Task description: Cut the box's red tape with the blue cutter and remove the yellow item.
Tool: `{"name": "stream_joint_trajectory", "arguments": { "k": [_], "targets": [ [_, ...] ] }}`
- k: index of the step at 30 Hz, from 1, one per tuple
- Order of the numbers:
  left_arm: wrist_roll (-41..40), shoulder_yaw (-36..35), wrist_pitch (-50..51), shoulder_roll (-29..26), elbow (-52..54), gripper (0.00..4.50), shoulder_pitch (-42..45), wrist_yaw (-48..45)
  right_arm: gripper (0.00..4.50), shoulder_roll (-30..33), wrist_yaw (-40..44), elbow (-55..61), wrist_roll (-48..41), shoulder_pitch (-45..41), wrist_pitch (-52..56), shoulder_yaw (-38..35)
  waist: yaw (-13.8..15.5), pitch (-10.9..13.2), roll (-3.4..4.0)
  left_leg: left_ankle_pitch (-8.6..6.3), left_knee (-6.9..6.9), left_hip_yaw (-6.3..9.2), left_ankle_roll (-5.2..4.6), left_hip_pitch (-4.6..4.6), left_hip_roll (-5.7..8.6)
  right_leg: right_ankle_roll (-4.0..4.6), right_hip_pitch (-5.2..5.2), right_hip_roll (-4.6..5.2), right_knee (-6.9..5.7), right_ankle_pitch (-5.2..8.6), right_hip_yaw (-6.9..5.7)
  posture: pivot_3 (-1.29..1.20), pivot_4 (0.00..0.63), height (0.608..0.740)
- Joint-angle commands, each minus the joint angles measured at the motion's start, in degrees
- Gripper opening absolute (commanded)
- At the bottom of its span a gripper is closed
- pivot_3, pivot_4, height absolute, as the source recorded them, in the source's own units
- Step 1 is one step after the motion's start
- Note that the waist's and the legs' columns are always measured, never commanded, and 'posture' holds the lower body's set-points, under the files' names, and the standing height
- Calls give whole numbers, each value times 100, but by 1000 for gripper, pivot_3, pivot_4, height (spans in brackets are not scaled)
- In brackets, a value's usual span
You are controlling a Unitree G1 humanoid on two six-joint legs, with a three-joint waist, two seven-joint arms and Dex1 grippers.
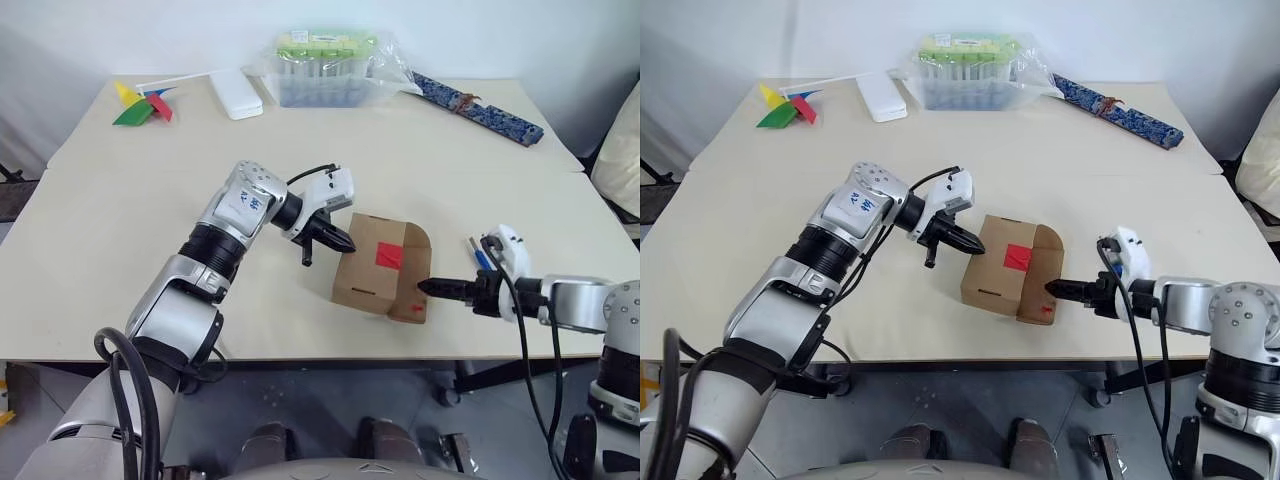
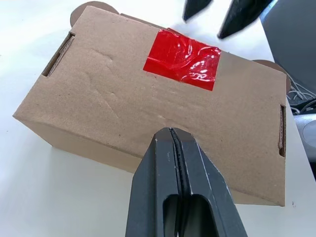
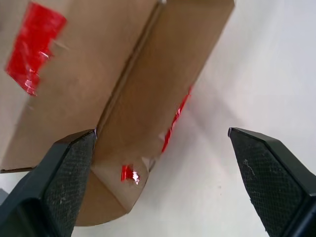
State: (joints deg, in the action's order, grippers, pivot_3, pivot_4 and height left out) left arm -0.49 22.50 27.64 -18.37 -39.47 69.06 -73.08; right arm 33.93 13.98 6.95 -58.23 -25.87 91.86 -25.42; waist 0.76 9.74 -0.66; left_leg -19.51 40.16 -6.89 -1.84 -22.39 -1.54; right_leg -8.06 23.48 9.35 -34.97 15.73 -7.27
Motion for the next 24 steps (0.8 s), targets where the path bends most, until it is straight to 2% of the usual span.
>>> {"name": "stream_joint_trajectory", "arguments": {
  "k": [1,11,17,24],
  "targets": [
    [314,150,91,-95,-167,0,-62,99,4457,-228,-234,-160,-548,136,64,-236,-11,0,0,0,0,-1,0,2,0,0,-2,0,-1,0,1,0,150,740],
    [342,189,212,-213,-35,0,-79,5,4457,-1053,-779,-618,-994,-49,64,-466,-105,-1,2,0,-1,-1,0,11,-16,3,-1,0,-10,0,8,0,150,740],
    [349,208,276,-253,45,0,-95,-24,4457,-1171,-890,-648,-898,0,64,-441,-114,-3,4,1,-2,-4,0,13,-19,4,-1,-1,-12,0,11,0,150,740],
    [355,237,319,-306,125,0,-123,-54,2969,-1119,-839,-518,-771,98,64,-547,-115,-4,6,0,-8,-5,0,14,-19,4,1,-1,-11,0,12,0,150,740]
  ]
}}
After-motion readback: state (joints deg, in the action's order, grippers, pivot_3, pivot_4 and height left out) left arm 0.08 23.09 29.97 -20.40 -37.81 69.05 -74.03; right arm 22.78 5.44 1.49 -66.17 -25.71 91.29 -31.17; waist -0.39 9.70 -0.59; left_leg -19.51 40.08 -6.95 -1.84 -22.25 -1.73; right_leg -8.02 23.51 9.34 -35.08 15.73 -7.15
